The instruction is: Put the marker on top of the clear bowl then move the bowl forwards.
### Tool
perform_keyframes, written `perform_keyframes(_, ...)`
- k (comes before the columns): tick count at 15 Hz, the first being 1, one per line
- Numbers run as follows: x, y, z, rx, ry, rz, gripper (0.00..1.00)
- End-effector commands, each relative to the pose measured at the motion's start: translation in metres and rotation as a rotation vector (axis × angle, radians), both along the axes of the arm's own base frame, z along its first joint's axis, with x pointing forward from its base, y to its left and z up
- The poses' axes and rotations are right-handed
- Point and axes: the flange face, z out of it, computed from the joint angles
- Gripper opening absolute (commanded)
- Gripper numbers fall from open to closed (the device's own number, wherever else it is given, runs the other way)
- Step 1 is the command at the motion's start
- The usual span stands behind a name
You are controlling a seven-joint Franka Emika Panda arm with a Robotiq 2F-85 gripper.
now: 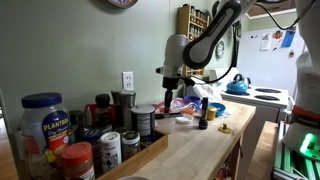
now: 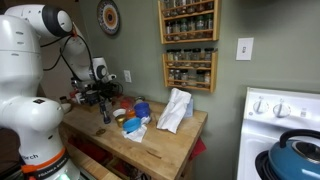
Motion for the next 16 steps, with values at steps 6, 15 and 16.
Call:
perform_keyframes(6,-0.037,0.007,0.008,0.035,0.057,0.186,0.01)
perform_keyframes(15,-0.084,0.019,0.015,0.026,0.092,0.424,0.01)
perform_keyframes(16,-0.089,0.020,0.015,0.022,0.099,0.446,0.01)
